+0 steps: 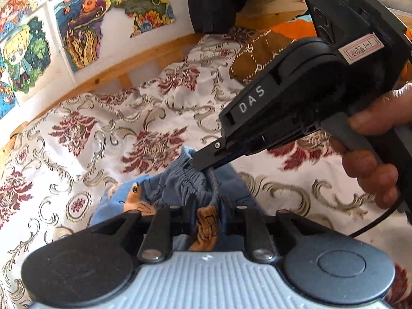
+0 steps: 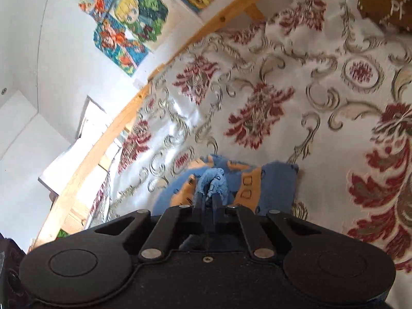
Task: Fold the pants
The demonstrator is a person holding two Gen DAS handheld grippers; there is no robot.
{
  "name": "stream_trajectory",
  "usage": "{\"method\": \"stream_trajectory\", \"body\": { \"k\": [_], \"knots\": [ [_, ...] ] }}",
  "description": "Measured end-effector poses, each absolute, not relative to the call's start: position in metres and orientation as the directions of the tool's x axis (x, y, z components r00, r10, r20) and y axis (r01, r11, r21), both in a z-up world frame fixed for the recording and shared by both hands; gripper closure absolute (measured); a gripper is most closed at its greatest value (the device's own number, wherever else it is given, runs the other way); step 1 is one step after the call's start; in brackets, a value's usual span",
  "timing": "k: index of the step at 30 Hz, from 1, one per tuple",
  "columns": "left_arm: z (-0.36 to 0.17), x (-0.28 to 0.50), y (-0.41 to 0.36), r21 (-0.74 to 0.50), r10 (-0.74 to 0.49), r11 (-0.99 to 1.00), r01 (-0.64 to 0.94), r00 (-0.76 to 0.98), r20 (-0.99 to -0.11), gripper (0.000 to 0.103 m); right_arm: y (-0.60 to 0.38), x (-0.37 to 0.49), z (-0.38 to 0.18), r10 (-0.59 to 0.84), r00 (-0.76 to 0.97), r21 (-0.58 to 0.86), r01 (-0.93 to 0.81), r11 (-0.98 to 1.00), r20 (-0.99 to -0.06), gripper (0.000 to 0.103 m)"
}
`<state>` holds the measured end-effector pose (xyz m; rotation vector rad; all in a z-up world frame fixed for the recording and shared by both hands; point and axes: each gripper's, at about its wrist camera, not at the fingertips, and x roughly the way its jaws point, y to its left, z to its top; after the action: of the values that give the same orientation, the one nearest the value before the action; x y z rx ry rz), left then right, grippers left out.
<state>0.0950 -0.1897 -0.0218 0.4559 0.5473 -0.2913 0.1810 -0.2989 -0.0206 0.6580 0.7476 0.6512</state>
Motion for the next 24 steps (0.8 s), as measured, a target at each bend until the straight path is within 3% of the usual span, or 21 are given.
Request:
{"method": "stream_trajectory", "body": {
  "k": [10,12,14,16,17,18,21,22,24],
  "knots": [
    [-0.046,0.108,-0.212,0.280,-0.194,0.853,0.441,0.766,-0.613,0.082,-0.317,0.171,-0.037,0.597,0.620,0.613,-0.226,0.757,-0.509,0.100],
    [-0.053,0.110,-0.210,0.252,-0.211,0.854,0.456,0.744,-0.634,0.079,-0.320,0.170,-0.044,0.587,0.616,0.611,-0.206,0.764,-0.526,0.100],
    [-0.056,0.107,-0.205,0.226,-0.239,0.851,0.474,0.733,-0.637,0.070,-0.319,0.166,-0.048,0.570,0.616,0.596,-0.195,0.779,-0.543,0.098],
    [-0.051,0.102,-0.196,0.179,-0.278,0.850,0.496,0.711,-0.646,0.054,-0.319,0.160,-0.046,0.546,0.633,0.571,-0.193,0.798,-0.549,0.081],
    [-0.047,0.099,-0.191,0.157,-0.302,0.845,0.511,0.699,-0.649,0.048,-0.320,0.156,-0.043,0.540,0.642,0.566,-0.195,0.801,-0.544,0.077],
    [-0.041,0.095,-0.184,0.144,-0.321,0.838,0.526,0.690,-0.648,0.047,-0.321,0.152,-0.040,0.532,0.651,0.558,-0.194,0.806,-0.541,0.068],
    [-0.021,0.080,-0.159,0.142,-0.326,0.844,0.517,0.705,-0.630,0.038,-0.320,0.139,-0.026,0.471,0.698,0.491,-0.194,0.849,-0.539,0.057],
    [-0.015,0.078,-0.147,0.144,-0.318,0.853,0.502,0.718,-0.619,0.031,-0.317,0.135,-0.020,0.446,0.709,0.449,-0.202,0.871,-0.547,0.053],
    [-0.008,0.079,-0.124,0.161,-0.259,0.888,0.431,0.758,-0.599,0.028,-0.303,0.126,-0.009,0.401,0.737,0.358,-0.228,0.906,-0.545,0.044]
  ]
}}
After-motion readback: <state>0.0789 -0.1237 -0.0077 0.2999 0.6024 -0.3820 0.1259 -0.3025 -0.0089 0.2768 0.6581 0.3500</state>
